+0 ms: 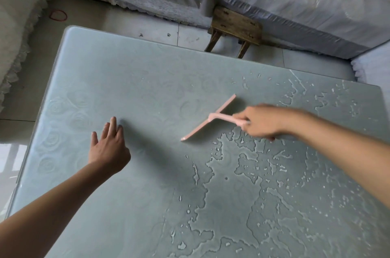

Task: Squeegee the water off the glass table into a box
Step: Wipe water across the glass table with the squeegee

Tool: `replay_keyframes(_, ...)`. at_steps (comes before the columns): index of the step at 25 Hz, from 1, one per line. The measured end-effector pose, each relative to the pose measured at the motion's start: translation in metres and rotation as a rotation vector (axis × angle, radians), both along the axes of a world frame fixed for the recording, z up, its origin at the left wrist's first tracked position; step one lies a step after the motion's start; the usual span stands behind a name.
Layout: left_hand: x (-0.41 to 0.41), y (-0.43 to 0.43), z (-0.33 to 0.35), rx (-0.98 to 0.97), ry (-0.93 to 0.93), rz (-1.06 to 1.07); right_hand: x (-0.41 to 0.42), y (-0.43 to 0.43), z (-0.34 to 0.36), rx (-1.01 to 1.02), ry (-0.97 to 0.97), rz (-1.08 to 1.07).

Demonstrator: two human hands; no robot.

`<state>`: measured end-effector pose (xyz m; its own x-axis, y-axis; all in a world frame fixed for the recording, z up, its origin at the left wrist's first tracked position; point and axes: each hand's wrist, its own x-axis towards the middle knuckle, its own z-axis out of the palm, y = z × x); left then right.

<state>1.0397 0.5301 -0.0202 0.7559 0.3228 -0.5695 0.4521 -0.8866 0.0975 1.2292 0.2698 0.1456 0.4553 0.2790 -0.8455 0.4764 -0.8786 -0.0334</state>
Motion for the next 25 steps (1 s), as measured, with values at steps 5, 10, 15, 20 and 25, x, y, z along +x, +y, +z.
replay_keyframes(5,-0.008,-0.039,0.009,-0.014,-0.004,-0.057,-0.037,-0.06,-0.017,0.012,-0.118,0.032)
replay_keyframes(10,-0.031,-0.078,0.018,-0.028,0.018,-0.05,-0.056,-0.112,-0.009,-0.055,-0.102,0.055)
replay_keyframes(15,-0.065,-0.117,0.031,-0.025,0.044,-0.002,-0.048,-0.152,0.022,-0.025,-0.184,0.13)
replay_keyframes(20,-0.097,-0.152,0.045,-0.026,0.088,0.123,-0.1,-0.113,0.016,0.243,-0.101,0.38)
replay_keyframes(25,-0.138,-0.173,0.047,-0.015,0.13,0.251,-0.169,-0.07,-0.02,0.37,-0.134,0.605)
